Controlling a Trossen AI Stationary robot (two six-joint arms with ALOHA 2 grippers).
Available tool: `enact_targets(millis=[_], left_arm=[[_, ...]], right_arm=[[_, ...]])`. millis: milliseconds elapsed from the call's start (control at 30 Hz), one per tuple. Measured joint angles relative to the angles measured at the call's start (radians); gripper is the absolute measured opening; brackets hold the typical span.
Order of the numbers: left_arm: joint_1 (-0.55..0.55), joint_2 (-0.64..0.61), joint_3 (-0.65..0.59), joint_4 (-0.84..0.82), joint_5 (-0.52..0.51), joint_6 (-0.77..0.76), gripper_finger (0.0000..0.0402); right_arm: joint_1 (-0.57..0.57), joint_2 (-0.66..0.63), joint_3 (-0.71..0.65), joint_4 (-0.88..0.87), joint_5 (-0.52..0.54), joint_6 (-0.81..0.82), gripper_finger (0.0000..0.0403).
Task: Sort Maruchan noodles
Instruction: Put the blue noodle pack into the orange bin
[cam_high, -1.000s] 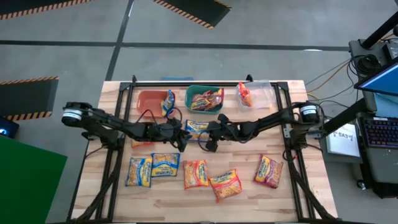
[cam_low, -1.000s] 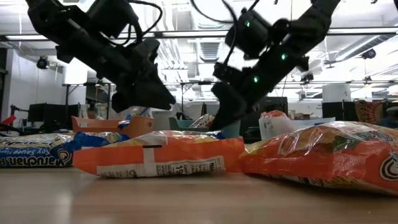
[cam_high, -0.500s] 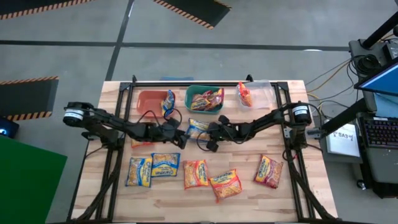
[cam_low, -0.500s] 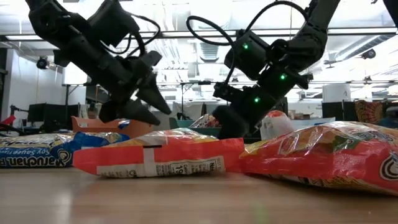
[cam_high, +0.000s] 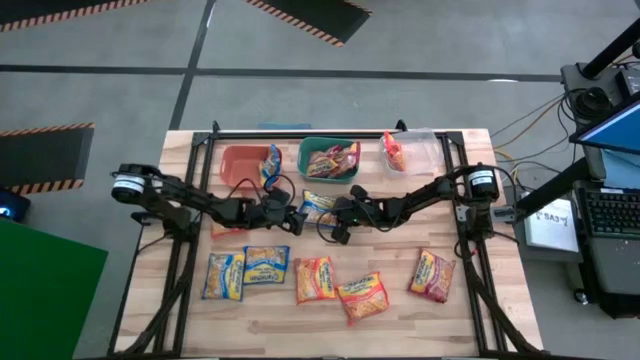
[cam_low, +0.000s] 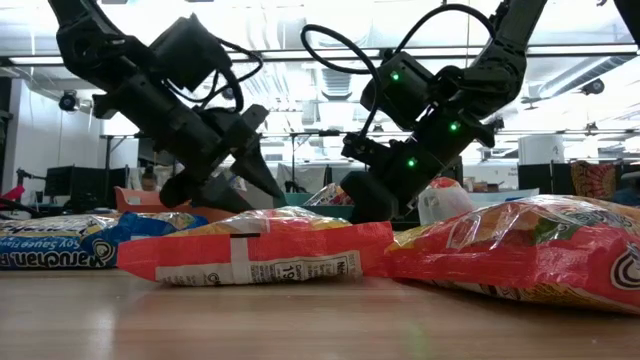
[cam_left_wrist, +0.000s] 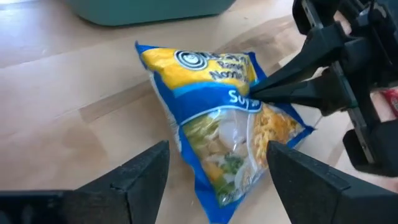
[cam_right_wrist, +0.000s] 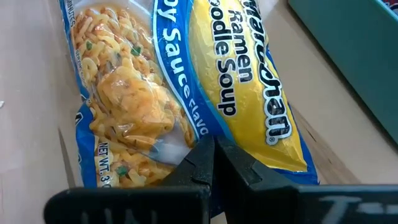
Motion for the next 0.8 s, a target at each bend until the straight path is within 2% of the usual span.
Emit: enact_targets(millis=[533,667,800], left_arm=[[0.025,0.179,0.030,0.192,-0.003,-0.004,0.0248],[0.025,0.214,0.058,0.196,-0.006,0.001,0.0229],[0.025,0.226,0.074,0.192,-0.007,0.020,0.0193]], right_arm=[[0.000,0.003,-0.002,0.035,-0.005,-0.025,0.0009],[0.000,0.004,-0.003,0.039,-0.005,-0.028,0.0009],[0.000,0.004,-0.003,0.040,-0.005,-0.029,0.0009]])
